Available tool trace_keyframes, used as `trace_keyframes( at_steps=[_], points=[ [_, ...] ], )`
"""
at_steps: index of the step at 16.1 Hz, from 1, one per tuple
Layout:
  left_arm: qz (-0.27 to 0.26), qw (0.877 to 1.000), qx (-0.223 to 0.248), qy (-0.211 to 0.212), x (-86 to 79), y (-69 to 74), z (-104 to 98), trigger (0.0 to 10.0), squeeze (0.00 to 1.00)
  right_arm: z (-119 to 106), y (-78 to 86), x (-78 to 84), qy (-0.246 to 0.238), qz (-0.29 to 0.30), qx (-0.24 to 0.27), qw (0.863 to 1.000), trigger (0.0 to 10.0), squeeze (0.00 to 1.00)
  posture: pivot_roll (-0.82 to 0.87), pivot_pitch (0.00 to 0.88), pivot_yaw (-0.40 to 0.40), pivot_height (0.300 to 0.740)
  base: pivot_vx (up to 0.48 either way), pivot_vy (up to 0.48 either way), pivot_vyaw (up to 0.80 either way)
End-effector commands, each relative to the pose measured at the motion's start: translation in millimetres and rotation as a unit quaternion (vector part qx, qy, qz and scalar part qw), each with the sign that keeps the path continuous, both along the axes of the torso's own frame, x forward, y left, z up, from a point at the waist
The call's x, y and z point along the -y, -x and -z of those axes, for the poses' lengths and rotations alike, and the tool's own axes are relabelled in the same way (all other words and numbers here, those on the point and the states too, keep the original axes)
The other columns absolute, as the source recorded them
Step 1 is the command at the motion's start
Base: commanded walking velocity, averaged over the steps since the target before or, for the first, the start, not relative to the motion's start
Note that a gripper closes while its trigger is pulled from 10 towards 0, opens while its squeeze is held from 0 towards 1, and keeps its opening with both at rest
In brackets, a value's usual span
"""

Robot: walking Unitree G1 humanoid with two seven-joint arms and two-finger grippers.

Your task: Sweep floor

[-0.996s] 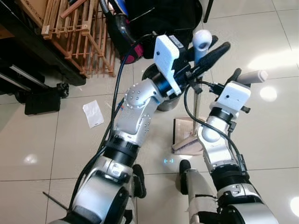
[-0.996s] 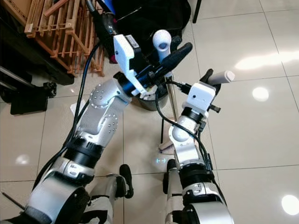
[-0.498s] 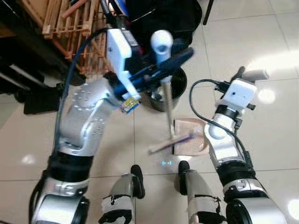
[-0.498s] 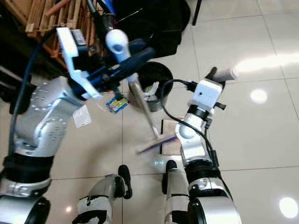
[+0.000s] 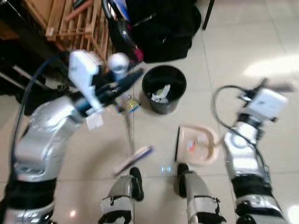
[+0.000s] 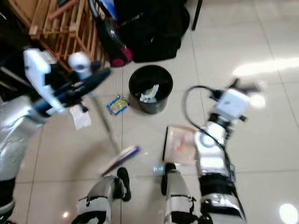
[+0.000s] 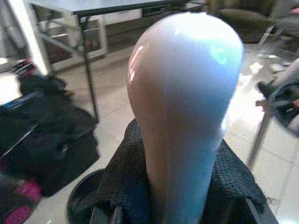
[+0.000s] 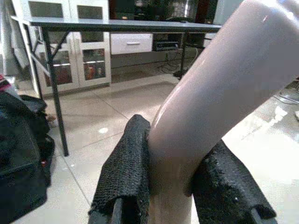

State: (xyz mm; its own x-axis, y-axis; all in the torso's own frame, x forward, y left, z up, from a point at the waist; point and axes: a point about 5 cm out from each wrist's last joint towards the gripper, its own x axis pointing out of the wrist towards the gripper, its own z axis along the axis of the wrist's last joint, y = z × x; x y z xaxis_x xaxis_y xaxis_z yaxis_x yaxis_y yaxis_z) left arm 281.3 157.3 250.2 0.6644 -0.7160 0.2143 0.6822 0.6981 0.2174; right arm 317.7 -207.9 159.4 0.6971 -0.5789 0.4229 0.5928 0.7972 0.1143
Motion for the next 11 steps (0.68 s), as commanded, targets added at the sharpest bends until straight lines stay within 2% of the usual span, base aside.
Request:
trace_keyframes(
  at_steps=[1, 2, 3, 6, 7, 8, 11],
  points=[
    [-0.046, 0.999, -0.011, -0.016, -12.7, 6.7, 11.0, 10.0, 0.00, -5.4, 7.4, 5.1, -0.009, -0.006, -0.001, 1.000, 10.0, 0.00, 0.04, 0.242, 0.079, 0.740, 0.000, 0.000, 0.00],
    [-0.120, 0.991, -0.047, -0.031, -29.2, 6.5, 36.3, 10.0, 0.00, -18.3, 13.0, 13.3, -0.019, -0.008, 0.002, 1.000, 10.0, 0.00, 0.02, 0.229, 0.080, 0.740, 0.000, 0.000, 0.00],
    [-0.174, 0.982, -0.073, -0.028, -39.2, 4.4, 53.3, 10.0, 0.00, -32.5, 15.9, 20.0, -0.024, -0.008, 0.012, 1.000, 10.0, 0.00, 0.00, 0.218, 0.075, 0.740, 0.000, 0.000, 0.00],
    [-0.206, 0.972, -0.112, -0.030, -38.1, 3.1, 72.1, 10.0, 0.00, -58.3, 23.2, 34.8, -0.033, -0.008, 0.024, 0.999, 10.0, 0.00, -0.02, 0.200, 0.070, 0.740, 0.000, 0.000, 0.00],
    [-0.208, 0.971, -0.117, -0.035, -36.3, 3.2, 74.9, 10.0, 0.00, -63.6, 25.2, 37.8, -0.036, -0.009, 0.025, 0.999, 10.0, 0.00, -0.03, 0.197, 0.068, 0.740, 0.000, 0.000, 0.00],
    [-0.216, 0.968, -0.122, -0.033, -34.1, 1.7, 79.9, 10.0, 0.00, -84.0, 28.5, 46.4, -0.030, -0.011, 0.036, 0.999, 10.0, 0.00, -0.04, 0.181, 0.068, 0.740, 0.000, 0.000, 0.00],
    [-0.236, 0.963, -0.122, -0.035, -34.5, -0.2, 86.3, 10.0, 0.00, -110.7, 35.1, 53.8, -0.016, -0.022, 0.029, 0.999, 10.0, 0.00, -0.05, 0.172, 0.066, 0.740, 0.000, 0.000, 0.00]
  ],
)
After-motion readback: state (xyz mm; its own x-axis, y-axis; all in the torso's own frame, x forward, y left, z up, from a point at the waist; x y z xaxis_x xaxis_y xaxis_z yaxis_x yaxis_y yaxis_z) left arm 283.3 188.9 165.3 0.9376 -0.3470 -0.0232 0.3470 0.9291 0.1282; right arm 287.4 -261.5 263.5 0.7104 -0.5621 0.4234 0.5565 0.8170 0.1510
